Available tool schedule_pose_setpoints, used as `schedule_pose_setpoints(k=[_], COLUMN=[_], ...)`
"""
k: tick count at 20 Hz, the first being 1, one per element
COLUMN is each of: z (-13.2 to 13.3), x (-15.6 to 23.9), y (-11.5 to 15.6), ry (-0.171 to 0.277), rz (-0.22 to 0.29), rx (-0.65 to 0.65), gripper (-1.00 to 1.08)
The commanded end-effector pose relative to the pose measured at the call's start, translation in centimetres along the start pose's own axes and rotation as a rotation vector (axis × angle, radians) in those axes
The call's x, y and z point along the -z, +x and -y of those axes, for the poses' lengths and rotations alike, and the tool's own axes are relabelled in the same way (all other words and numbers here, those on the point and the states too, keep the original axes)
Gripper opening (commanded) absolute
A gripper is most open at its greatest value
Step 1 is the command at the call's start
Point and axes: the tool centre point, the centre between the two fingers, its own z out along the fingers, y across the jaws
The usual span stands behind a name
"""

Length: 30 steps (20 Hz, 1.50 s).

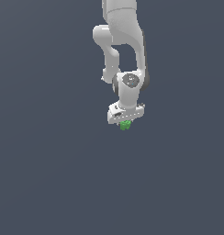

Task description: Pick up the object and move it to a goal position.

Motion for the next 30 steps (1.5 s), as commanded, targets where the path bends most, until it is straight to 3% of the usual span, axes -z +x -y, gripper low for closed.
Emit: schedule_pose_setpoints(k=[1, 11, 30], z=[-0.3, -2.3, -8.8], x=[0.7, 6.6, 25.1], y=[-0.1, -1.4, -4.9], ry=[0.000, 0.000, 0.004], rz=[-0.001, -0.001, -0.002], rx=[0.000, 0.000, 0.001], gripper=[-1.00, -1.00, -1.00])
